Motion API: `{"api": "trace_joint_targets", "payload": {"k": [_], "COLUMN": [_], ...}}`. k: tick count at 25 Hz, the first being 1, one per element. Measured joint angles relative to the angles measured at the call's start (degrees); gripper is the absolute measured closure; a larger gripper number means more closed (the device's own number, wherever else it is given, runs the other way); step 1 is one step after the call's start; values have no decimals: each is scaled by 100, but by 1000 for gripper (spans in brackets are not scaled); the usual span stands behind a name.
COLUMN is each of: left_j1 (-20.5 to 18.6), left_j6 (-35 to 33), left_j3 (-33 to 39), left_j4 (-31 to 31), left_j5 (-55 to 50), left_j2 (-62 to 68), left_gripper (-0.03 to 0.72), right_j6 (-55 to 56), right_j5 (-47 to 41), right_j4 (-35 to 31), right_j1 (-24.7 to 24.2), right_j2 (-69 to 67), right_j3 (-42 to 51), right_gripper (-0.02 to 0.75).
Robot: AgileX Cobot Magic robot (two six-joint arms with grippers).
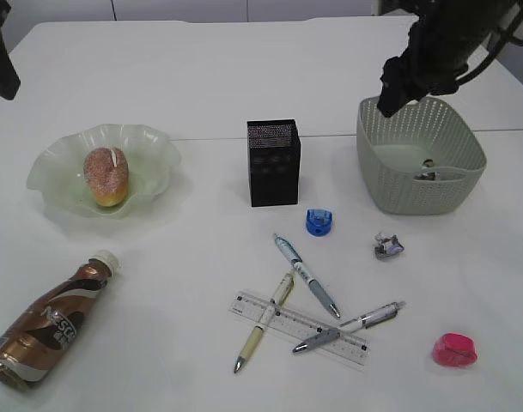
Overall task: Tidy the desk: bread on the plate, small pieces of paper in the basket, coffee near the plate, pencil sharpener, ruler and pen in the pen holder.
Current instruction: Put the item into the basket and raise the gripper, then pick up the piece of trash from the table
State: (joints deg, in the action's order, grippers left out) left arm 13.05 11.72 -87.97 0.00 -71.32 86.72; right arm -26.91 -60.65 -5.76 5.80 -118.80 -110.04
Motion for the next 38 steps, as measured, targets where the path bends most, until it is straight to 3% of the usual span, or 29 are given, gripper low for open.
{"api": "trace_joint_targets", "payload": {"k": [5, 8, 14, 19, 27, 38], "left_j1": [0, 0, 0, 0, 0, 0], "left_j6": [0, 0, -145, -234, -245, -254], "left_j3": [0, 0, 0, 0, 0, 0], "left_j4": [0, 0, 0, 159, 263, 284], "left_j5": [0, 0, 0, 0, 0, 0], "left_j2": [0, 0, 0, 0, 0, 0], "left_gripper": [208, 208, 208, 208, 208, 208], "right_j6": [-2198, -3260, -4129, -4244, -3958, -4108], "right_j5": [-710, -941, -951, -951, -951, -941], "right_j4": [-918, -1025, -900, -877, -501, -454], "right_j1": [0, 0, 0, 83, 358, 368], "right_j2": [97, 97, 97, 126, 399, 114], "right_j3": [-9, -9, -9, 107, 1316, 1451], "right_gripper": [240, 240, 240, 239, 244, 248]}}
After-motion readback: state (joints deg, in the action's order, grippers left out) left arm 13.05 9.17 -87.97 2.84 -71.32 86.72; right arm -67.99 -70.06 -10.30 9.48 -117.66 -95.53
